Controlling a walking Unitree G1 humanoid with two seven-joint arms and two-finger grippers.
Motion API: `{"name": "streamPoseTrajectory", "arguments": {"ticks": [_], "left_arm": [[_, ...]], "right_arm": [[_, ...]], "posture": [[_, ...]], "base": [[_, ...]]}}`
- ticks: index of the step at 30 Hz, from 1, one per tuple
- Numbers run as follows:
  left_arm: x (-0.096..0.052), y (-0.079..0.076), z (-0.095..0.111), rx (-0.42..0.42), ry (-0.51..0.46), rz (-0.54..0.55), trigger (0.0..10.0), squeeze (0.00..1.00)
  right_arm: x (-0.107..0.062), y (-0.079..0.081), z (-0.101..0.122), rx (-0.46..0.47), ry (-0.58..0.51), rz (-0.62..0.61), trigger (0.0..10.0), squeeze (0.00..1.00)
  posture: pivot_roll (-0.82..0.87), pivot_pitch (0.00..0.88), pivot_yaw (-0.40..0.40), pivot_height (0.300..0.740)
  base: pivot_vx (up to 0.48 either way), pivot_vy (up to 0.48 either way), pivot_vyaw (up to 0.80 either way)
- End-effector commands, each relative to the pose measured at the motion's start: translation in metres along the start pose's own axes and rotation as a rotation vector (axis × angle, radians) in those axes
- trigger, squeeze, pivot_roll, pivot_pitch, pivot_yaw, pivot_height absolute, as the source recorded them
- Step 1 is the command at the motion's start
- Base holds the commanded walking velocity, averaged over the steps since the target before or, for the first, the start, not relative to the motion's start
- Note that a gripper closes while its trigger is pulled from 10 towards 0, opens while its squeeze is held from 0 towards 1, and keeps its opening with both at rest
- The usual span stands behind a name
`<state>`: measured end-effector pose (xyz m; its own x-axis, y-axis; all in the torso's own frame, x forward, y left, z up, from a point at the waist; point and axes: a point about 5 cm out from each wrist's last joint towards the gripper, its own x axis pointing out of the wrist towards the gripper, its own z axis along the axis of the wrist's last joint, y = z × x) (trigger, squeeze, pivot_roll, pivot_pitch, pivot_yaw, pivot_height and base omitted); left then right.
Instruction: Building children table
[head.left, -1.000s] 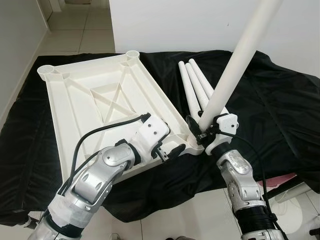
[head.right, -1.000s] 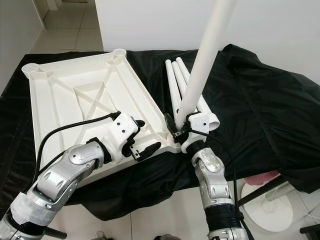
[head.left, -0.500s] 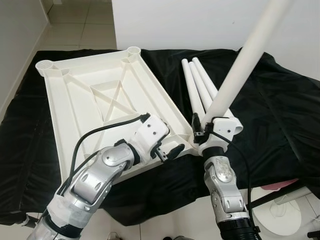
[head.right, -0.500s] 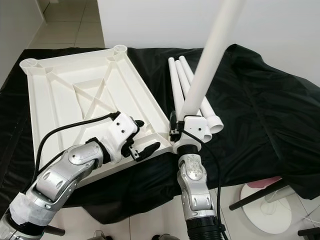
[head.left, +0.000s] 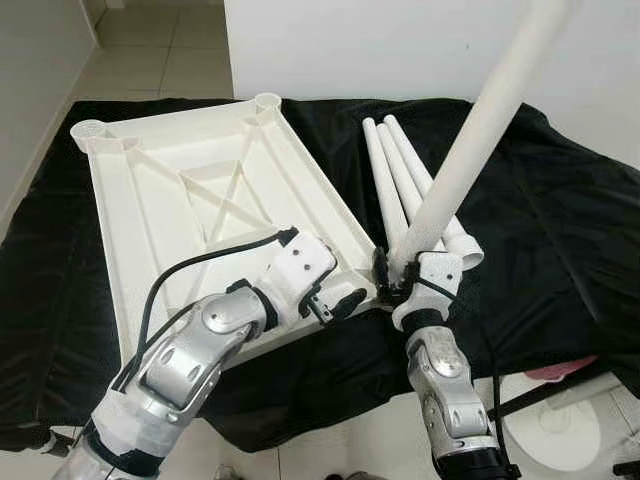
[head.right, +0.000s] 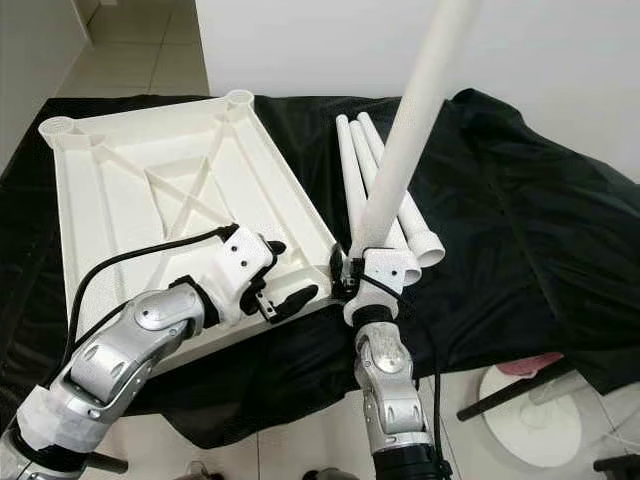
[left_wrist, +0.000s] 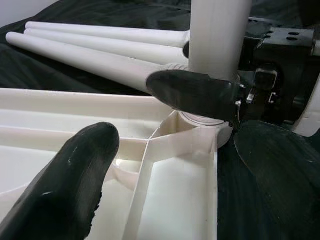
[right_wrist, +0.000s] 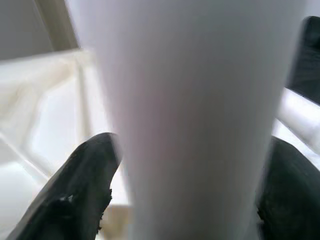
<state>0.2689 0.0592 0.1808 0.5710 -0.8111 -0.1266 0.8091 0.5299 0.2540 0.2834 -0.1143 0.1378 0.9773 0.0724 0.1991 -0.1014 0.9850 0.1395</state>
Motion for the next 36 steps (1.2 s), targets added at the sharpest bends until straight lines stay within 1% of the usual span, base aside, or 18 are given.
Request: {"name": "streamPoseTrajectory", "arguments": {"ticks": [1,2,5,7,9,10,12,14,16,17,18,20,22,23,25,26,28,36], "left_arm": [[-0.001,-0.005,0.0,0.008,0.0,-0.044,10.0,0.0],[-0.001,-0.005,0.0,0.008,-0.001,-0.045,10.0,0.0],[0.0,-0.004,0.0,0.007,-0.001,-0.045,10.0,0.0],[0.001,-0.004,0.001,0.007,-0.002,-0.046,10.0,0.0],[0.001,-0.004,0.001,0.005,-0.003,-0.046,10.0,0.0],[0.001,-0.004,0.001,0.005,-0.003,-0.046,10.0,0.0],[0.003,-0.006,0.001,0.006,-0.006,-0.054,10.0,0.0],[0.003,-0.006,0.001,0.006,-0.006,-0.054,10.0,0.0],[0.004,-0.008,0.002,0.009,-0.009,-0.064,10.0,0.0],[0.004,-0.008,0.002,0.009,-0.009,-0.064,10.0,0.0],[0.004,-0.009,0.002,0.01,-0.01,-0.067,10.0,0.0],[0.004,-0.009,0.002,0.01,-0.01,-0.067,10.0,0.0],[0.005,-0.011,0.003,0.009,-0.012,-0.072,10.0,0.0],[0.005,-0.011,0.003,0.009,-0.013,-0.074,10.0,0.0],[0.005,-0.011,0.003,0.009,-0.013,-0.074,10.0,0.0],[0.006,-0.011,0.003,0.01,-0.014,-0.076,10.0,0.0],[0.006,-0.011,0.003,0.011,-0.015,-0.076,10.0,0.0],[0.006,-0.01,0.004,0.009,-0.016,-0.075,10.0,0.0]], "right_arm": [[-0.001,0.005,-0.001,0.052,-0.006,0.026,10.0,0.27],[0.0,0.005,-0.001,0.044,-0.007,0.061,10.0,0.0],[0.0,0.003,0.0,0.04,-0.009,0.095,10.0,0.0],[0.002,-0.007,0.004,0.005,-0.013,0.183,10.0,0.0],[0.004,-0.012,0.006,-0.007,-0.012,0.221,10.0,0.0],[0.004,-0.012,0.006,-0.007,-0.012,0.221,10.0,0.0],[0.01,-0.024,0.009,-0.058,0.0,0.313,10.0,0.0],[0.01,-0.024,0.009,-0.058,0.0,0.313,10.0,0.0],[0.015,-0.033,0.012,-0.096,0.01,0.378,10.0,0.0],[0.015,-0.033,0.012,-0.096,0.01,0.378,10.0,0.0],[0.017,-0.037,0.013,-0.12,0.023,0.426,10.0,0.0],[0.017,-0.037,0.013,-0.12,0.023,0.426,10.0,0.0],[0.024,-0.05,0.012,-0.189,0.057,0.494,10.0,0.0],[0.026,-0.054,0.012,-0.197,0.072,0.512,3.8,0.0],[0.026,-0.054,0.012,-0.197,0.072,0.512,3.8,0.0],[0.029,-0.059,0.012,-0.196,0.083,0.519,0.2,0.0],[0.029,-0.06,0.011,-0.19,0.091,0.523,0.0,0.0],[0.026,-0.064,0.005,-0.182,0.132,0.556,0.0,0.0]], "posture": [[0.02,0.06,-0.074,0.74],[0.02,0.06,-0.074,0.74],[0.02,0.056,-0.075,0.74],[0.01,0.055,-0.076,0.74],[0.01,0.054,-0.075,0.74],[0.01,0.054,-0.075,0.74],[0.01,0.051,-0.073,0.74],[0.01,0.051,-0.073,0.74],[0.01,0.05,-0.072,0.74],[0.01,0.05,-0.072,0.74],[0.0,0.05,-0.07,0.74],[0.0,0.05,-0.07,0.74],[0.0,0.05,-0.065,0.74],[0.0,0.051,-0.062,0.74],[0.0,0.051,-0.062,0.74],[0.0,0.052,-0.06,0.74],[0.0,0.052,-0.059,0.74],[-0.01,0.064,-0.052,0.74]], "base": [[0.0,0.0,0.0],[0.0,0.0,0.0],[0.0,0.0,0.0],[0.0,0.0,0.0],[0.0,0.0,0.0],[0.0,0.0,0.0],[0.0,0.0,0.0],[0.0,0.0,0.0],[0.0,0.0,0.0],[0.0,0.0,0.0],[0.0,0.0,0.0],[0.0,0.0,0.0],[0.0,0.0,0.0],[0.0,0.0,0.0],[0.0,0.0,0.0],[0.0,0.0,0.0],[0.0,0.0,0.0],[0.0,0.0,0.0]]}}
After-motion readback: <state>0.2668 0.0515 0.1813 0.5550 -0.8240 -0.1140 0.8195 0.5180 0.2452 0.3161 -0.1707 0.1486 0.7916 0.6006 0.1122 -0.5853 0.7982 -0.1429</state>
